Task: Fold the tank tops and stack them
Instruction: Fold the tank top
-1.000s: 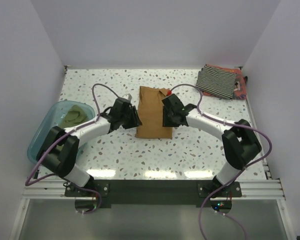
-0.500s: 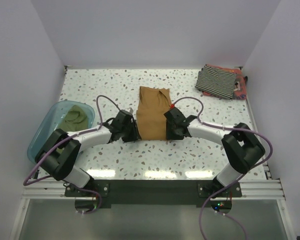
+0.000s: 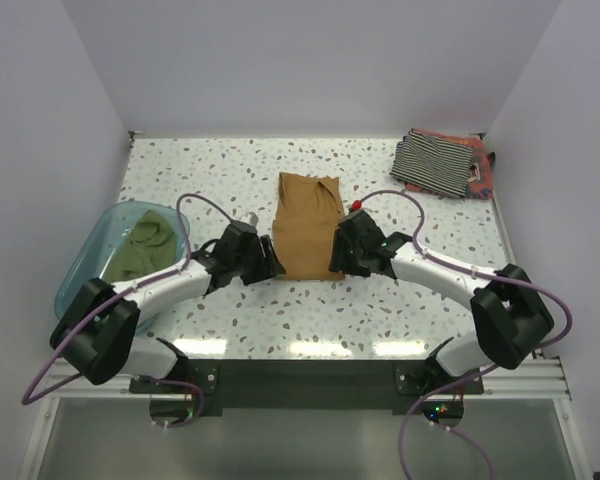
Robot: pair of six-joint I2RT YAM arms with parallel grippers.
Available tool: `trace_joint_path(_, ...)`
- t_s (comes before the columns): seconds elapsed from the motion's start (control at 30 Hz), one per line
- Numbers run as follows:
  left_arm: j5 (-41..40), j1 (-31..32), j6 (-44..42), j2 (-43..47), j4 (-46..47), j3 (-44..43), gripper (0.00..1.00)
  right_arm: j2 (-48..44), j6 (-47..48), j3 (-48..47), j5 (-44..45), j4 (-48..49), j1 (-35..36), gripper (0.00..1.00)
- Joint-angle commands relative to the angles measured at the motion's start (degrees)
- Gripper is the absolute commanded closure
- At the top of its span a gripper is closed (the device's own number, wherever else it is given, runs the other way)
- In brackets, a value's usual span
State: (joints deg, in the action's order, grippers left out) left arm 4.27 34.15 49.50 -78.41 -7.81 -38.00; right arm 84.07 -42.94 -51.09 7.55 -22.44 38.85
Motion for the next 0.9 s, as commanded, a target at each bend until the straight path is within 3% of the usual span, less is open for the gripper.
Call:
trace_joint_path(0.0, 0.6, -0.3, 3.1, -0.6, 3.1, 1.1, 0.41, 1.2, -2.5, 0.5, -1.9, 3.4, -2.1, 0.45)
trace_joint_path(0.33, -0.3, -1.3, 6.8, -5.3, 9.9, 3.4, 0.46, 5.2, -3.4, 0.8, -4.7, 6.0, -3.3, 0.46)
trace_joint_path(0.87, -2.7, -1.4, 8.1, -6.0, 9.7, 5.3, 0.51, 6.5, -4.8, 6.3, -3.8, 8.8, -3.3, 0.5)
